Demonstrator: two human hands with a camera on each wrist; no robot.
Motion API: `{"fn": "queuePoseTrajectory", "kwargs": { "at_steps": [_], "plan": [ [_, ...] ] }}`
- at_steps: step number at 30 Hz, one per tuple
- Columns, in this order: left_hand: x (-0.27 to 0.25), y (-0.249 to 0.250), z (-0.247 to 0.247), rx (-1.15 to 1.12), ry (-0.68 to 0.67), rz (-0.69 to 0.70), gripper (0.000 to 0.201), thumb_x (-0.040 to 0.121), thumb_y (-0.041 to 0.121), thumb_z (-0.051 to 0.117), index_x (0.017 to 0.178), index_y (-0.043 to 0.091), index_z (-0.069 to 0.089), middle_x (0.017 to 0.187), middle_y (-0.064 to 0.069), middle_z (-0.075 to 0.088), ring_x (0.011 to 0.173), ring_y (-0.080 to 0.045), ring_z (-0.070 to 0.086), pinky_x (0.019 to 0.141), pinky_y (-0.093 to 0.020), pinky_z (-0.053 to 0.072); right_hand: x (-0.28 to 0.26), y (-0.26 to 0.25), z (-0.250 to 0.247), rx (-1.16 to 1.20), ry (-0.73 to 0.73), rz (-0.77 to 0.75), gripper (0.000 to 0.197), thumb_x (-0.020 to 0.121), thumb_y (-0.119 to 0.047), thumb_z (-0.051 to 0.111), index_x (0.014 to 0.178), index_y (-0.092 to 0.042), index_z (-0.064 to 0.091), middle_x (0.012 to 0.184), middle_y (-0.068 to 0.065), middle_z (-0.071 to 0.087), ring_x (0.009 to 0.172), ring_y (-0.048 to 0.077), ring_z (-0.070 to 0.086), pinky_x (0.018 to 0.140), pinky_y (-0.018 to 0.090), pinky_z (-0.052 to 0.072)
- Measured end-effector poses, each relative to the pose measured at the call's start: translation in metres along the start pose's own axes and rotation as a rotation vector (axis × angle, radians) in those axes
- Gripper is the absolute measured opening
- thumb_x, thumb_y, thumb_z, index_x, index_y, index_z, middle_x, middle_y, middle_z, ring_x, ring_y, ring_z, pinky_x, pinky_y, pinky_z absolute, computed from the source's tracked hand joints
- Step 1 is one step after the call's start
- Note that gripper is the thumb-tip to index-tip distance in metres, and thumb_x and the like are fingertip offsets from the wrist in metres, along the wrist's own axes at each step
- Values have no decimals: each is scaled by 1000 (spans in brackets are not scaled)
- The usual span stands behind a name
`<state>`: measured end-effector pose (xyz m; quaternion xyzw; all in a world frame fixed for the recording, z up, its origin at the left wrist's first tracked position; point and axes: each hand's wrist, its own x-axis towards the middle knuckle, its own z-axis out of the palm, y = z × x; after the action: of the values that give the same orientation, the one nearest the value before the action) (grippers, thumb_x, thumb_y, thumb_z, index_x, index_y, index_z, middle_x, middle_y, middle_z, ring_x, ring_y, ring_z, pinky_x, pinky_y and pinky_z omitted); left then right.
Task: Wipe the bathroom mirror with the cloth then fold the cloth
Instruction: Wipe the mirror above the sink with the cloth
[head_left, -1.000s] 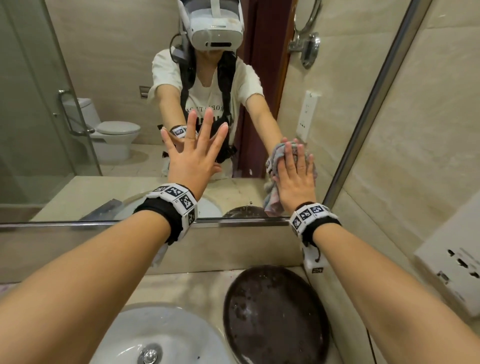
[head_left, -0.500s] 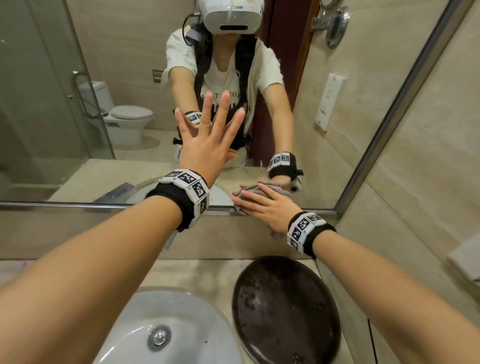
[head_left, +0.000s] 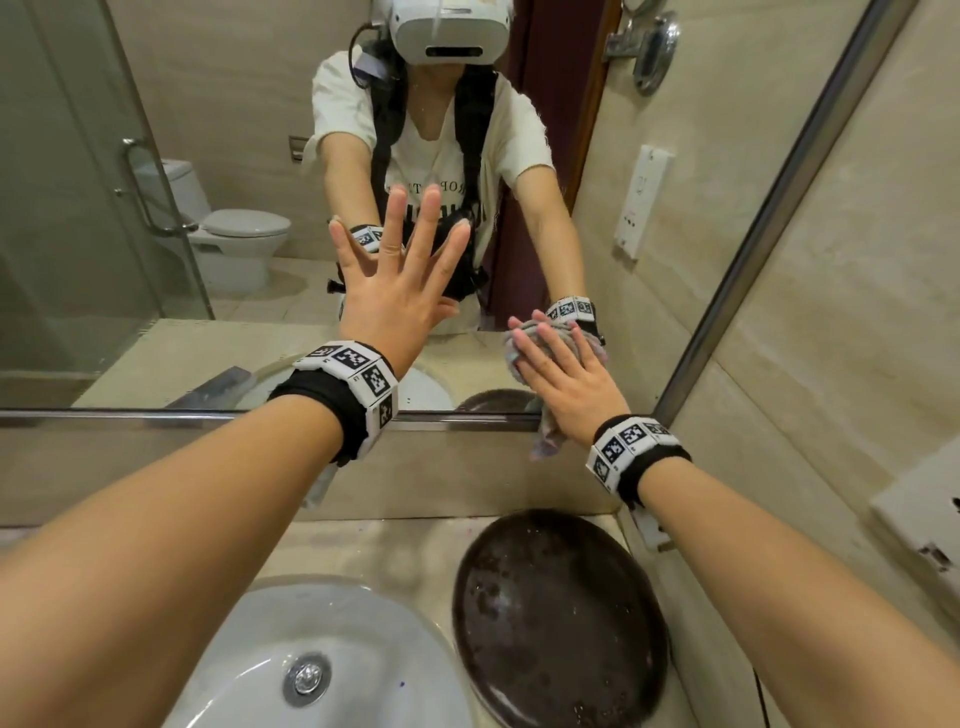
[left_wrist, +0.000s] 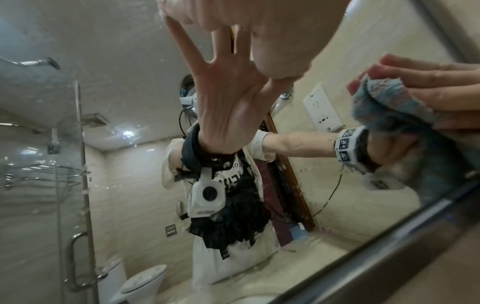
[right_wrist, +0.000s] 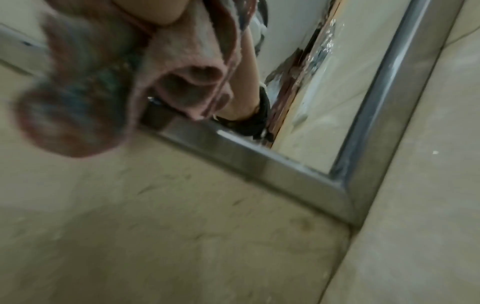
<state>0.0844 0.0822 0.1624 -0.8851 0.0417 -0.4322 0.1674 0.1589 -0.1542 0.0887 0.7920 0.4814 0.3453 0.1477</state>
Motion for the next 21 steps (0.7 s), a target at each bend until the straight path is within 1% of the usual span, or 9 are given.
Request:
{"fn": "queuePoseTrajectory", "kwargs": {
  "at_steps": [2,5,7,11,13,16,17,19,21],
  "plan": [
    [0,-1,1,18,12,-2,89,80,52,50,150,21,5,153,-15,8,140,-41,23,94,-77,15,0,-18,4,-27,-52,-20,97,66,-63,59,141,-9,30,157,6,-16,145,28,-16,116,47,-16],
    [-1,-1,3,6,26,12,85,81,51,47,151,20,9,151,-14,5,139,-42,23,94,-78,15,7,-48,6,-92,-253,-171,114,36,-45,82,139,-13,43,155,6,25,143,30,17,114,47,-10],
    [-1,-2,5,-12,38,26,82,83,51,42,150,19,7,151,-14,4,139,-43,23,94,-78,14,12,-58,11,-103,-286,-219,109,39,-40,80,138,-15,45,150,3,37,139,27,30,114,47,-9],
    [-2,-5,7,-31,57,44,78,87,50,37,149,19,3,152,-16,10,138,-45,25,93,-78,15,9,-58,14,-97,-386,-227,115,40,-51,84,140,-14,40,149,2,38,139,25,23,115,46,-2],
    [-3,-5,7,-32,64,48,77,87,49,40,148,18,4,153,-19,19,136,-45,27,92,-78,18,-1,-50,10,-126,-436,-182,112,49,-55,81,141,-15,33,151,1,35,141,25,17,115,46,-3],
    [-3,-5,8,-42,72,52,76,89,49,41,149,18,4,152,-18,17,136,-46,28,92,-79,18,-29,-30,2,-141,-477,-103,95,65,-57,61,142,-14,25,151,2,35,146,25,-9,115,47,-2],
    [-3,-5,8,-49,75,53,76,90,49,41,149,18,4,151,-17,16,136,-46,28,92,-79,18,-40,-24,0,-127,-502,-44,95,64,-56,62,142,-13,26,151,3,35,145,25,-13,115,46,-3],
    [-3,-6,9,-69,74,55,75,91,48,41,148,18,4,152,-20,19,135,-48,27,91,-80,18,-58,-21,-5,-33,-561,162,110,52,-44,79,143,-9,29,153,8,28,145,28,-8,115,46,-6],
    [-4,-6,10,-83,67,54,75,92,48,42,149,17,4,152,-22,21,136,-48,25,91,-80,16,-71,-22,-8,16,-564,417,123,52,-35,85,148,-8,11,157,11,-1,143,27,-20,112,43,-17]
  ]
}}
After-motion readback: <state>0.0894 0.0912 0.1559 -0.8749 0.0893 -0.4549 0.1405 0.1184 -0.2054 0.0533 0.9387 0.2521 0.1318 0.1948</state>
